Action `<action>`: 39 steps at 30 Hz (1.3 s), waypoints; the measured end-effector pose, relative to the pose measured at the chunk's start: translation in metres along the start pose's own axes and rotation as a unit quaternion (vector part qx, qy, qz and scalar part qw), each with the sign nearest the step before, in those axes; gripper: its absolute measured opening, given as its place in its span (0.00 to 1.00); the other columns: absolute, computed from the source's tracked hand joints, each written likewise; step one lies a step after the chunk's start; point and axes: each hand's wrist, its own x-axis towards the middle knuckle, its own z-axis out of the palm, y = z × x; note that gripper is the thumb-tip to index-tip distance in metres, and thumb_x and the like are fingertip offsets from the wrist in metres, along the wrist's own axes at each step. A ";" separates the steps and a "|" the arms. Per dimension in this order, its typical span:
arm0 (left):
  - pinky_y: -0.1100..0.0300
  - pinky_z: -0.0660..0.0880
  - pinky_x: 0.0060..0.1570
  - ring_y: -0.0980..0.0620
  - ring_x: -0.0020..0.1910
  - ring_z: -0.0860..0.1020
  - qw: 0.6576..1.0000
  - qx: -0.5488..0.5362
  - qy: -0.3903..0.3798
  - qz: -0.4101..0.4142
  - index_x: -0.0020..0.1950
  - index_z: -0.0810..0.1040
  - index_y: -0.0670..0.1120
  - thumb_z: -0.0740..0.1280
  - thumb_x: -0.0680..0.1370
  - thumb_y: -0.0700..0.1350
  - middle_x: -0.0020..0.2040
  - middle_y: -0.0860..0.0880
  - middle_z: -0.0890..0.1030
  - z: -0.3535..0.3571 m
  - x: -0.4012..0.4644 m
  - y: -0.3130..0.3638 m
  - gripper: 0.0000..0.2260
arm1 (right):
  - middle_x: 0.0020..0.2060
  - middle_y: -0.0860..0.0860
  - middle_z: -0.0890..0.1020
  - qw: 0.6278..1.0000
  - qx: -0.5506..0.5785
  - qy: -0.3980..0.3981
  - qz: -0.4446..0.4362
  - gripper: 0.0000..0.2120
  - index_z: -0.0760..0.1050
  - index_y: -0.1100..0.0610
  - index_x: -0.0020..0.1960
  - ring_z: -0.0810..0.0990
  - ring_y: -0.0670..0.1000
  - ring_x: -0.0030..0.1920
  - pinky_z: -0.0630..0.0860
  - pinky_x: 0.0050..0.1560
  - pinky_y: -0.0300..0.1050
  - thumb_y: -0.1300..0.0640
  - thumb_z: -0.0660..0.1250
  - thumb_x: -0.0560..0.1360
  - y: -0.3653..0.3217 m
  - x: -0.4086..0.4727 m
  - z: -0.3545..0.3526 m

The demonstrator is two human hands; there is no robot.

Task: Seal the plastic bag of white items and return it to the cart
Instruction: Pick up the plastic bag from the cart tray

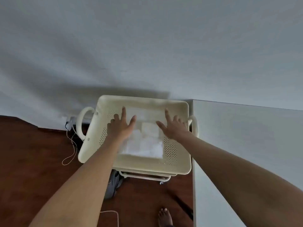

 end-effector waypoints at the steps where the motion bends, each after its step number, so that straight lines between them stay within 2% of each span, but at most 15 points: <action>1: 0.43 0.65 0.66 0.36 0.71 0.68 0.999 -0.029 -0.021 -0.012 0.82 0.41 0.57 0.45 0.80 0.69 0.78 0.39 0.60 0.001 0.000 0.001 0.34 | 0.78 0.64 0.59 1.000 0.011 -0.011 0.002 0.39 0.32 0.45 0.82 0.64 0.64 0.75 0.61 0.73 0.60 0.30 0.44 0.80 -0.002 0.000 0.003; 4: 0.43 0.70 0.62 0.34 0.68 0.72 0.992 -0.100 -0.067 -0.035 0.81 0.36 0.62 0.44 0.79 0.72 0.77 0.37 0.59 0.012 0.002 0.000 0.34 | 0.78 0.65 0.59 0.999 0.041 -0.027 0.004 0.40 0.31 0.44 0.81 0.64 0.66 0.74 0.66 0.70 0.61 0.29 0.45 0.79 -0.005 0.004 0.020; 6: 0.47 0.73 0.58 0.35 0.62 0.77 0.989 -0.120 -0.084 -0.034 0.80 0.35 0.63 0.43 0.78 0.72 0.73 0.35 0.67 0.016 0.000 0.001 0.34 | 0.77 0.65 0.59 0.997 0.074 -0.038 0.006 0.40 0.31 0.41 0.81 0.67 0.67 0.73 0.69 0.69 0.62 0.28 0.46 0.78 -0.007 0.003 0.032; 8: 0.46 0.78 0.55 0.37 0.51 0.82 0.988 -0.127 -0.088 -0.031 0.79 0.35 0.64 0.44 0.78 0.73 0.59 0.37 0.79 0.017 -0.001 0.001 0.34 | 0.77 0.66 0.59 0.995 0.092 -0.035 0.001 0.40 0.31 0.40 0.80 0.71 0.68 0.70 0.72 0.67 0.62 0.27 0.47 0.78 -0.007 0.004 0.036; 10: 0.46 0.80 0.50 0.40 0.42 0.83 0.986 -0.137 -0.092 -0.033 0.79 0.35 0.65 0.45 0.78 0.73 0.45 0.41 0.82 0.018 -0.003 0.001 0.34 | 0.77 0.67 0.59 0.993 0.110 -0.040 -0.006 0.40 0.30 0.39 0.80 0.73 0.68 0.69 0.73 0.66 0.63 0.27 0.47 0.78 -0.008 0.003 0.039; 11: 0.46 0.80 0.50 0.41 0.41 0.82 0.985 -0.141 -0.091 -0.033 0.79 0.35 0.65 0.45 0.78 0.73 0.43 0.43 0.82 0.018 -0.005 0.002 0.34 | 0.78 0.67 0.58 0.992 0.118 -0.042 -0.007 0.40 0.30 0.39 0.80 0.73 0.69 0.69 0.73 0.66 0.63 0.27 0.47 0.78 -0.010 0.002 0.040; 15: 0.46 0.77 0.55 0.40 0.47 0.82 0.983 -0.164 -0.076 -0.042 0.79 0.36 0.66 0.45 0.78 0.72 0.49 0.44 0.82 0.019 -0.013 0.006 0.33 | 0.78 0.67 0.59 0.986 0.165 -0.037 0.004 0.39 0.31 0.39 0.80 0.72 0.68 0.70 0.71 0.65 0.63 0.28 0.47 0.78 -0.018 -0.005 0.039; 18: 0.47 0.75 0.55 0.36 0.53 0.82 0.982 -0.175 -0.061 -0.040 0.80 0.37 0.65 0.45 0.79 0.72 0.55 0.40 0.82 0.020 -0.022 0.008 0.33 | 0.76 0.67 0.61 0.982 0.189 -0.028 -0.001 0.39 0.32 0.39 0.80 0.72 0.67 0.69 0.71 0.65 0.63 0.28 0.48 0.79 -0.022 -0.012 0.037; 20: 0.49 0.76 0.51 0.38 0.49 0.82 0.982 -0.177 -0.054 -0.036 0.80 0.37 0.64 0.44 0.79 0.72 0.51 0.40 0.83 0.017 -0.029 0.009 0.33 | 0.75 0.67 0.62 0.981 0.194 -0.019 -0.008 0.38 0.32 0.39 0.81 0.73 0.67 0.68 0.71 0.65 0.63 0.29 0.48 0.79 -0.023 -0.019 0.034; 24: 0.46 0.80 0.49 0.41 0.40 0.82 0.982 -0.183 -0.031 -0.030 0.79 0.34 0.65 0.45 0.78 0.72 0.43 0.41 0.82 0.007 -0.044 0.014 0.33 | 0.74 0.66 0.63 0.977 0.210 0.003 -0.032 0.38 0.32 0.39 0.80 0.75 0.66 0.65 0.74 0.59 0.60 0.30 0.48 0.80 -0.025 -0.035 0.023; 27: 0.47 0.81 0.47 0.43 0.38 0.82 0.982 -0.187 -0.007 -0.023 0.78 0.33 0.67 0.45 0.78 0.73 0.40 0.42 0.81 -0.006 -0.058 0.021 0.33 | 0.75 0.66 0.63 0.973 0.223 0.022 -0.050 0.38 0.32 0.38 0.80 0.76 0.67 0.64 0.74 0.60 0.61 0.30 0.48 0.80 -0.023 -0.048 0.007; 32: 0.45 0.80 0.51 0.39 0.42 0.82 0.982 -0.185 0.048 -0.003 0.77 0.31 0.67 0.44 0.78 0.72 0.52 0.37 0.82 -0.038 -0.087 0.048 0.33 | 0.73 0.67 0.64 0.960 0.259 0.069 -0.084 0.37 0.33 0.37 0.80 0.75 0.68 0.65 0.74 0.61 0.59 0.31 0.50 0.80 -0.013 -0.079 -0.032; 35: 0.41 0.80 0.52 0.37 0.43 0.82 0.978 -0.189 0.085 0.024 0.78 0.32 0.67 0.45 0.79 0.71 0.49 0.35 0.82 -0.062 -0.112 0.075 0.32 | 0.73 0.67 0.64 0.952 0.269 0.105 -0.102 0.37 0.32 0.36 0.80 0.77 0.64 0.62 0.72 0.53 0.52 0.31 0.50 0.80 0.001 -0.101 -0.062; 37: 0.43 0.80 0.52 0.37 0.45 0.82 0.975 -0.189 0.112 0.041 0.78 0.33 0.65 0.45 0.80 0.70 0.53 0.34 0.82 -0.076 -0.131 0.095 0.32 | 0.69 0.66 0.68 0.950 0.256 0.141 -0.108 0.36 0.33 0.37 0.80 0.77 0.62 0.58 0.71 0.49 0.51 0.31 0.49 0.80 0.014 -0.116 -0.081; 39: 0.43 0.78 0.55 0.36 0.50 0.82 0.971 -0.193 0.134 0.053 0.78 0.32 0.65 0.45 0.80 0.70 0.59 0.33 0.80 -0.085 -0.148 0.115 0.32 | 0.65 0.64 0.71 0.943 0.258 0.173 -0.117 0.36 0.34 0.38 0.81 0.77 0.64 0.59 0.72 0.50 0.52 0.32 0.49 0.81 0.028 -0.132 -0.099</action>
